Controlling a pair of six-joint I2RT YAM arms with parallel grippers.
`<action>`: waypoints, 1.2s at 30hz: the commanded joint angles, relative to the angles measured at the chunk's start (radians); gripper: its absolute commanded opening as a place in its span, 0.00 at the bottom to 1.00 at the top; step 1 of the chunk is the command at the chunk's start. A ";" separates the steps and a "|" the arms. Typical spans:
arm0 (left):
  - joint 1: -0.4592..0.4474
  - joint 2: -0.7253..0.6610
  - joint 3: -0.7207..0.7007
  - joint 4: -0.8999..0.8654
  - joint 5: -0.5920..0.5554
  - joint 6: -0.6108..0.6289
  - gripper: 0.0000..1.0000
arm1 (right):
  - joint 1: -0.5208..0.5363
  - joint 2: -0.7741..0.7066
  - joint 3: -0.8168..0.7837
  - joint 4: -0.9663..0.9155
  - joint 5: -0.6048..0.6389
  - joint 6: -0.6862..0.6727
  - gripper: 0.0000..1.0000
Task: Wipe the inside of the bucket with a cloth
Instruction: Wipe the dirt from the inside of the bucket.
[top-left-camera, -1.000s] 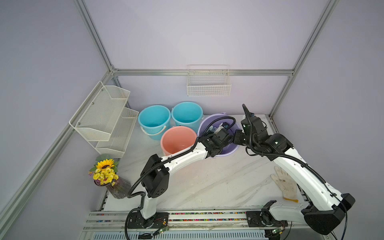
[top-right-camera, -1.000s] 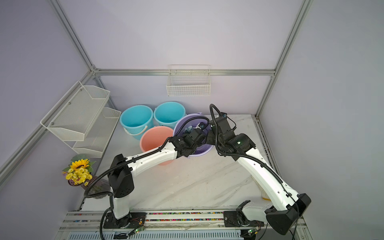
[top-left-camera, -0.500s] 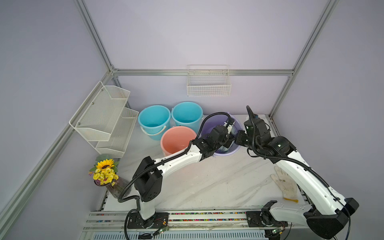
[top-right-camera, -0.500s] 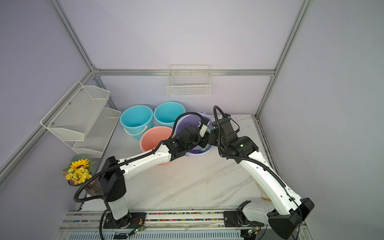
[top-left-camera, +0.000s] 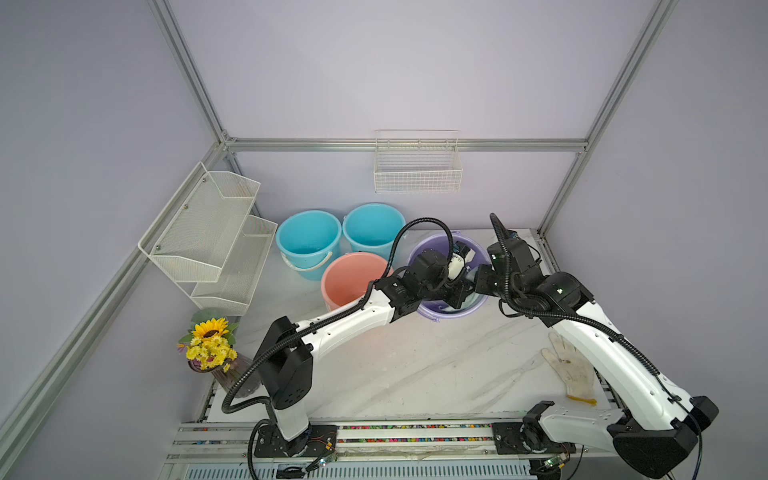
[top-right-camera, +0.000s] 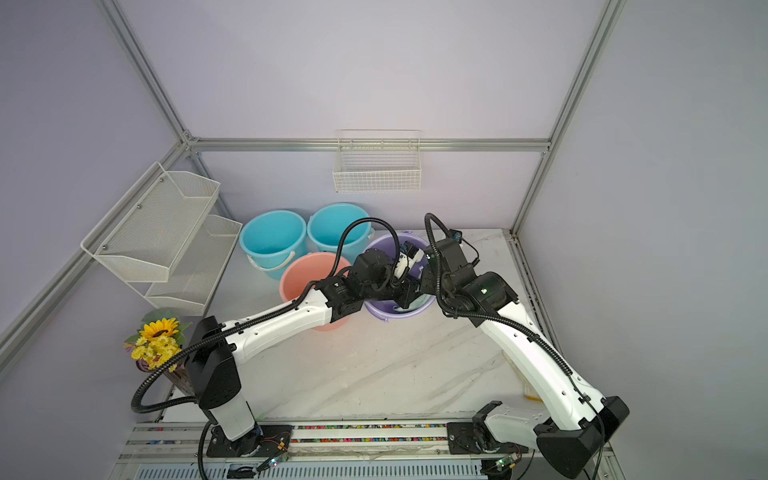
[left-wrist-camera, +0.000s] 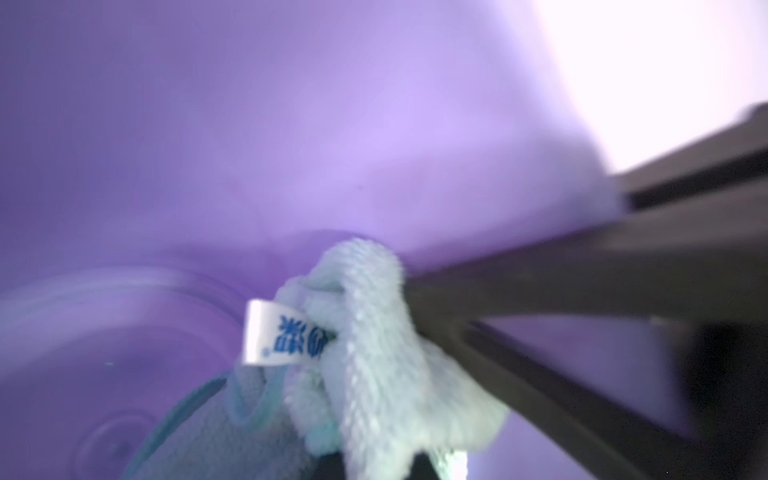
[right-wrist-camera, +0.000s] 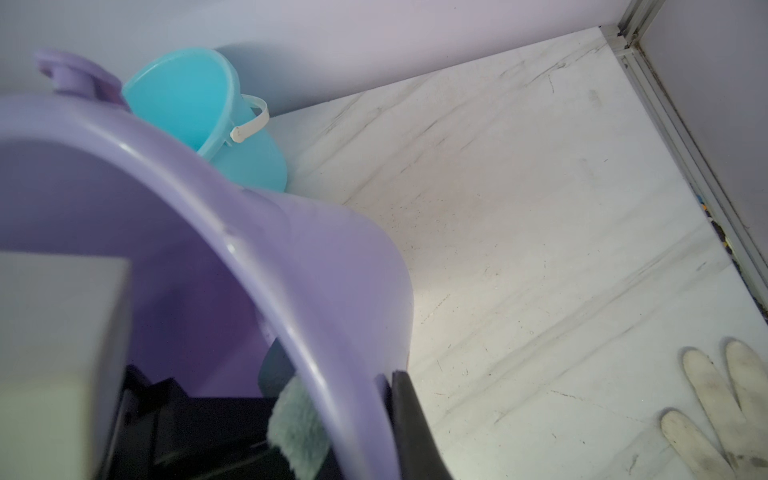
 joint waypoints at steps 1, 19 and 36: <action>-0.026 -0.074 0.035 0.014 0.205 -0.047 0.00 | 0.009 0.010 0.046 0.108 -0.033 0.007 0.00; -0.021 -0.165 0.161 -0.413 0.226 -0.005 0.00 | 0.003 0.013 0.072 0.090 -0.015 -0.004 0.00; -0.022 0.068 0.202 -0.551 0.046 0.081 0.00 | 0.003 0.005 0.100 0.081 -0.034 0.005 0.00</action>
